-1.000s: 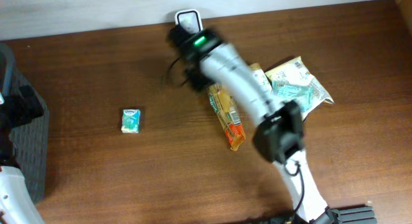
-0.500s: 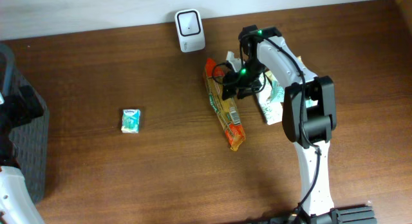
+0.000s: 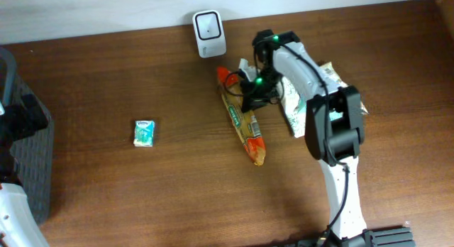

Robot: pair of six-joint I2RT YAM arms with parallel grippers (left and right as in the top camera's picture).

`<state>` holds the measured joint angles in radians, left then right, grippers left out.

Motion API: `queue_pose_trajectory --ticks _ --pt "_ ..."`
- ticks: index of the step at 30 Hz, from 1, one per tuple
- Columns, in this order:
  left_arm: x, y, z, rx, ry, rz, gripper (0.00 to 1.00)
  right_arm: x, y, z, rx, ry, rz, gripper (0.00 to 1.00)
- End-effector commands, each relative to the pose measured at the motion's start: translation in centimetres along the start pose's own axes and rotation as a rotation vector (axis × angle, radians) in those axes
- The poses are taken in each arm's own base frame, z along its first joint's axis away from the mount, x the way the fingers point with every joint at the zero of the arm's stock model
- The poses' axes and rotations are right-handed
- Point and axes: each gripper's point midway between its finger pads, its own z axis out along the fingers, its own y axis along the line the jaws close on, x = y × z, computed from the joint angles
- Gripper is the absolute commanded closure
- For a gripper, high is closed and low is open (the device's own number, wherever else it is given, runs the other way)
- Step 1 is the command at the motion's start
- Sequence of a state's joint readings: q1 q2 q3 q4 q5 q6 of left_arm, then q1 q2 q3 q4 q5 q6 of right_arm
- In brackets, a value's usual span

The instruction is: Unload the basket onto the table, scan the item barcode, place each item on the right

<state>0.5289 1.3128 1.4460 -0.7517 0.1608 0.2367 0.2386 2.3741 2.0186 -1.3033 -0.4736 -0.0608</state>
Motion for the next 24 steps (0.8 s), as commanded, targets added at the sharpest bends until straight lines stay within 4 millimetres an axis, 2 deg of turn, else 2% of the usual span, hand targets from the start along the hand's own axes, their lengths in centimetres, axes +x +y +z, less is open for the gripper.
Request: queue_pose_trajectory --ticks 1,3,4,5,8,10,12,13,15,17,18,20,22,24 --pt "-0.6 0.2 -0.5 -0.005 -0.022 0.013 0.01 0.2 4.3 1.3 0.162 0.004 -0.025 0.79" --pt "-0.6 0.2 -0.5 -0.005 -0.022 0.013 0.01 1.1 6.3 3.4 0.245 0.032 -0.054 0.49" --pt "-0.6 0.2 -0.5 -0.005 -0.022 0.013 0.01 1.7 7.6 4.6 0.282 0.048 -0.099 0.40" --pt "-0.6 0.2 -0.5 -0.005 -0.022 0.013 0.01 2.4 9.2 5.6 0.330 0.060 -0.159 0.37" --pt "-0.6 0.2 -0.5 -0.005 -0.022 0.013 0.01 3.4 11.0 6.8 0.451 0.058 -0.263 0.38" --pt "-0.6 0.2 -0.5 -0.005 -0.021 0.013 0.01 3.4 11.1 6.9 0.485 0.053 -0.282 0.46" --pt "-0.6 0.2 -0.5 -0.005 -0.022 0.013 0.01 3.1 11.1 6.0 0.485 0.037 -0.273 0.55" --pt "-0.6 0.2 -0.5 -0.005 -0.022 0.013 0.01 2.5 11.0 4.9 0.480 0.021 -0.260 0.58" --pt "-0.6 0.2 -0.5 -0.005 -0.022 0.013 0.01 1.6 11.0 2.9 0.465 -0.012 -0.236 0.60" --pt "-0.6 0.2 -0.5 -0.005 -0.022 0.013 0.01 0.5 10.9 0.6 0.427 -0.050 -0.203 0.60" --pt "-0.6 0.2 -0.5 -0.005 -0.022 0.013 0.01 0.1 10.8 -0.3 0.392 -0.064 -0.183 0.56" --pt "-0.6 0.2 -0.5 -0.005 -0.021 0.013 0.01 -0.6 9.9 -1.3 0.279 -0.071 -0.116 0.41" --pt "-0.6 0.2 -0.5 -0.005 -0.021 0.013 0.01 -0.9 8.4 -0.9 0.153 -0.046 -0.040 0.39" --pt "-0.6 0.2 -0.5 -0.005 -0.022 0.013 0.01 -0.8 7.6 0.3 0.002 -0.018 0.009 0.40"
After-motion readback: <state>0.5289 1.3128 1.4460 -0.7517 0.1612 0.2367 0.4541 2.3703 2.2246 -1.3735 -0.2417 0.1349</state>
